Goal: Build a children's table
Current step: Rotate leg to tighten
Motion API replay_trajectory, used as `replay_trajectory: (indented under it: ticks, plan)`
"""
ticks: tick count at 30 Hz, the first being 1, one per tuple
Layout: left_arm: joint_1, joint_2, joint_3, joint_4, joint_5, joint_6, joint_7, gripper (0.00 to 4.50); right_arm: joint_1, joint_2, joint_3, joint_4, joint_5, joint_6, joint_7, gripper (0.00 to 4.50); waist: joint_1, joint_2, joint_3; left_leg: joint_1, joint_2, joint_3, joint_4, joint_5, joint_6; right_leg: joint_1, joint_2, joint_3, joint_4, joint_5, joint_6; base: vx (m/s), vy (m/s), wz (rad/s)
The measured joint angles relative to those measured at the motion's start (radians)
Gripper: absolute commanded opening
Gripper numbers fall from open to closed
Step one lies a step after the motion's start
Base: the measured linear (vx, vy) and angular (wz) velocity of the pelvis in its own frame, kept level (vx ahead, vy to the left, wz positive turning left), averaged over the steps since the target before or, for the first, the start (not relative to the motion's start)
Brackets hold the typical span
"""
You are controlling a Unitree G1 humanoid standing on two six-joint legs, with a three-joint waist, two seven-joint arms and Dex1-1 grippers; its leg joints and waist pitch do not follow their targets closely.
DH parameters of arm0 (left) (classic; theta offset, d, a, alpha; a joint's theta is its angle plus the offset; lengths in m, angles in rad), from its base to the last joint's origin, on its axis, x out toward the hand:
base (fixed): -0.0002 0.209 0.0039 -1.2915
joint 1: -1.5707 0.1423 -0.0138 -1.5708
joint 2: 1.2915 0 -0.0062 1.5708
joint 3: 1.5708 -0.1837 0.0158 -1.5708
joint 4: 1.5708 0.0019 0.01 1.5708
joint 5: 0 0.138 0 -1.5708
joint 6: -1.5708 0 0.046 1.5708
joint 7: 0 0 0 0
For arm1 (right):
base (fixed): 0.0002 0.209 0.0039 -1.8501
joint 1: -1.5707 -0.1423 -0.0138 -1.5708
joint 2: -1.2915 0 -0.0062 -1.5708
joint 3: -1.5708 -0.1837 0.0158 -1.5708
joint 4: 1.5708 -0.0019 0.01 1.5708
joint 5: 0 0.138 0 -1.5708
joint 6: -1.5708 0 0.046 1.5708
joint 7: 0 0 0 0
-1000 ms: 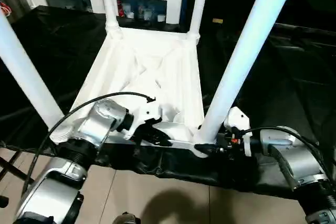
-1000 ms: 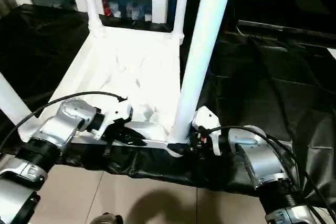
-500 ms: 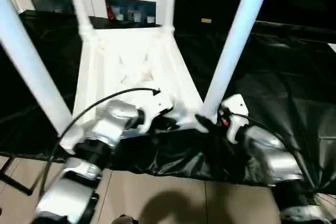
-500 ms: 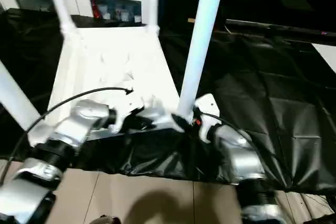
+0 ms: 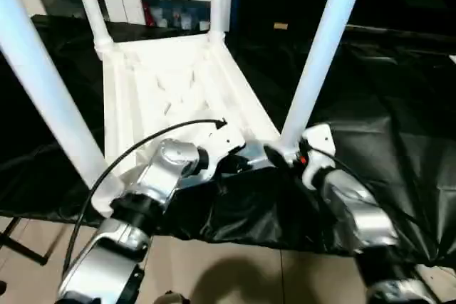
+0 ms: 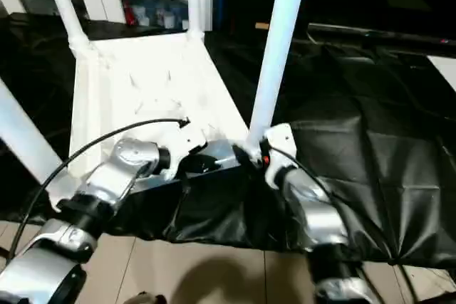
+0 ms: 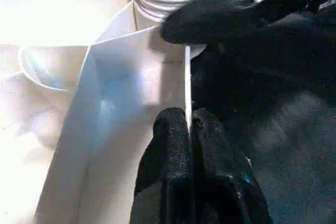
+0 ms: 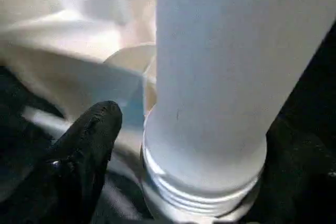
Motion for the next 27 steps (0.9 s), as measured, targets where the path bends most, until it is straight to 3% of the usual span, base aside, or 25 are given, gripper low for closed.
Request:
replay_trajectory:
  ticks: [11,27]
  plan:
    - [0.008,0.09,-0.033,-0.005,-0.043,-0.075,-0.226,0.0,0.013,-0.154,0.085,-0.049,0.058,0.001,0.37,4.08,0.022,-0.002,0.002,-0.001,0.001,0.0,0.002,0.0,0.0,0.0,0.0,-0.001,0.001,0.0,-0.001,0.0,0.0,0.0]
    - [0.008,0.13,-0.039,-0.001,-0.062,-0.095,-0.326,0.0,0.011,-0.171,0.112,-0.054,0.084,0.003,0.468,2.82,0.031,-0.004,0.003,-0.002,0.001,0.0,0.004,0.0,0.0,0.0,0.0,-0.001,0.002,0.0,-0.001,0.0,0.0,0.0]
